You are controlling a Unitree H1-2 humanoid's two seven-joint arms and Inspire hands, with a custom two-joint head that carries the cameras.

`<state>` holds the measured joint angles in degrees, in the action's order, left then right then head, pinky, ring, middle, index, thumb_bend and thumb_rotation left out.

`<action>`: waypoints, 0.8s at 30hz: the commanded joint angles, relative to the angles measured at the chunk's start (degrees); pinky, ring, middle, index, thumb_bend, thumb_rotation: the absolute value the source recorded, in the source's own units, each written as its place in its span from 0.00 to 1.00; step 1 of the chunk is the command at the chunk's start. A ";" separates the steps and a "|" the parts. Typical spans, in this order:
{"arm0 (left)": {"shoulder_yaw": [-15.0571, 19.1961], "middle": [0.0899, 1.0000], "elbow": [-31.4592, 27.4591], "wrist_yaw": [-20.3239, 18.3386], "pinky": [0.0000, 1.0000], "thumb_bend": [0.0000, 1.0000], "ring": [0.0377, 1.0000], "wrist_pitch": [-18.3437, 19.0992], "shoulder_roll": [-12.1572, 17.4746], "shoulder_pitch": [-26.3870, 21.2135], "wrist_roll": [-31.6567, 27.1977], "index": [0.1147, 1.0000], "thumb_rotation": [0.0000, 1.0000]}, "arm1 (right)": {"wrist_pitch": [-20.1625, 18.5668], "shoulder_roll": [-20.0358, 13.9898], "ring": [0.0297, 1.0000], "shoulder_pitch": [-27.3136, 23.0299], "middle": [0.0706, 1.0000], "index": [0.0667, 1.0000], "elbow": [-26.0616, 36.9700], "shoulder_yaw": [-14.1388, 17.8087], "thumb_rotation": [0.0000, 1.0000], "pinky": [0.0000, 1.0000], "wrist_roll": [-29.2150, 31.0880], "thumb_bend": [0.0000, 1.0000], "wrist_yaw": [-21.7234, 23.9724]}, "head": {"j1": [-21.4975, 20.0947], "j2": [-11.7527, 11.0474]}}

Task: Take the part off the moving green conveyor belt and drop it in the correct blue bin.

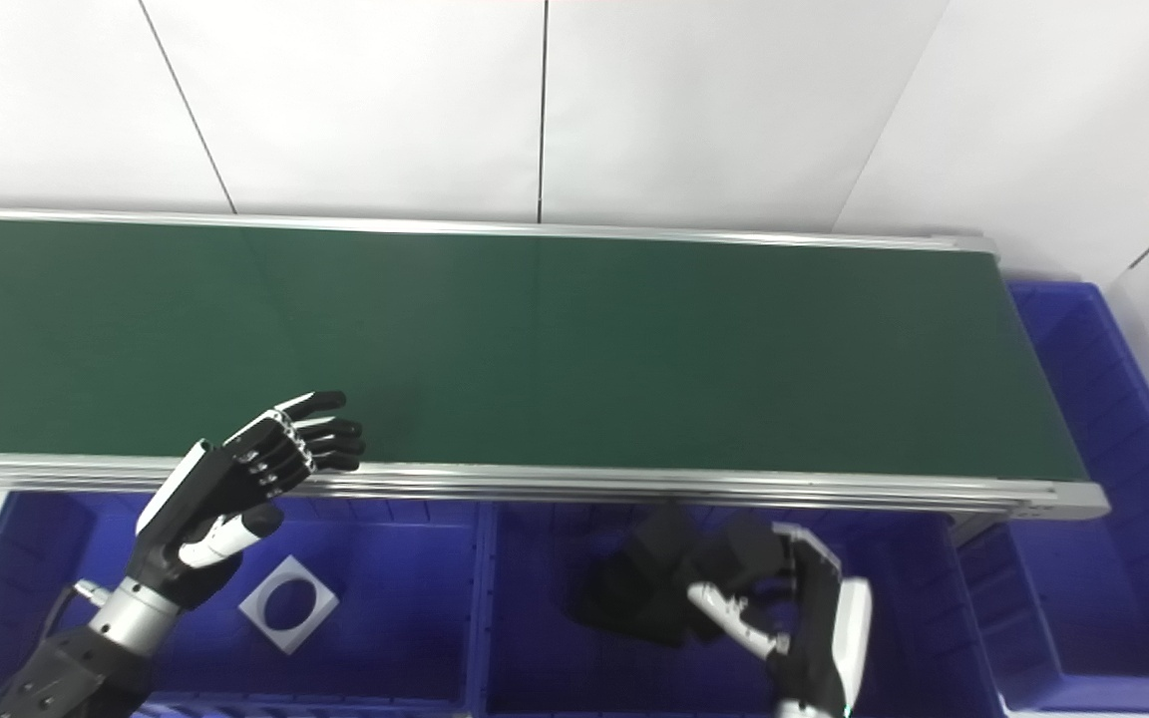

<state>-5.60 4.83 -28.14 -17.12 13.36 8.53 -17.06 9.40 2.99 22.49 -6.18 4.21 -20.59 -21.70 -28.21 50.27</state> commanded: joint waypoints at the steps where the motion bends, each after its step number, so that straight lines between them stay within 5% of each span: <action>1: 0.35 0.73 -1.73 -0.23 0.70 0.87 0.72 -0.64 0.05 -1.14 -0.85 0.81 0.56 | 3.31 0.07 0.43 -1.15 0.49 0.47 -1.17 0.74 0.00 0.33 0.74 0.50 -2.01 | 0.19 0.08; 7: 0.32 0.74 -2.12 -0.29 0.71 0.88 0.73 -0.24 0.06 -1.02 -0.88 0.81 0.56 | 4.48 -0.24 0.44 -1.84 0.49 0.46 -4.79 0.65 0.00 0.33 0.84 0.50 -3.03 | 0.27 0.12; 17: 0.43 0.74 -2.38 -0.23 0.71 0.88 0.73 -0.30 0.15 -0.82 -0.82 0.81 0.57 | 1.51 -0.64 0.45 -0.47 0.49 0.48 -1.90 0.11 0.00 0.34 2.19 0.50 -0.02 | 0.43 0.36; 18: 0.44 0.74 -2.36 -0.28 0.71 0.88 0.73 -0.22 0.18 -0.82 -0.93 0.81 0.56 | 1.05 -0.86 0.43 -0.18 0.48 0.48 -1.18 -0.02 0.00 0.41 3.33 0.51 1.29 | 0.43 0.36; 19: 0.45 0.74 -2.26 -0.37 0.71 0.88 0.73 -0.27 0.21 -0.84 -1.02 0.81 0.56 | 0.45 -1.06 0.54 0.17 0.46 0.47 -0.30 -0.17 0.00 0.49 4.47 0.52 2.63 | 0.44 0.34; 21: 0.47 0.74 -2.20 -0.39 0.71 0.88 0.73 -0.26 0.25 -0.85 -1.03 0.81 0.56 | -0.13 -1.38 0.65 0.61 0.66 0.69 0.82 -0.34 0.10 0.58 6.13 0.66 4.50 | 0.44 0.34; 24: 0.44 0.74 -2.44 -0.29 0.71 0.88 0.73 -0.01 0.26 -0.79 -0.91 0.82 0.56 | -1.49 -2.18 0.81 1.26 0.84 0.87 3.05 -0.83 0.27 0.74 8.94 0.75 8.03 | 0.44 0.34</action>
<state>-5.56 4.35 -28.15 -16.60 13.32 8.55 -17.05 8.55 1.28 23.26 -6.35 3.76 -13.05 -15.48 -27.77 50.54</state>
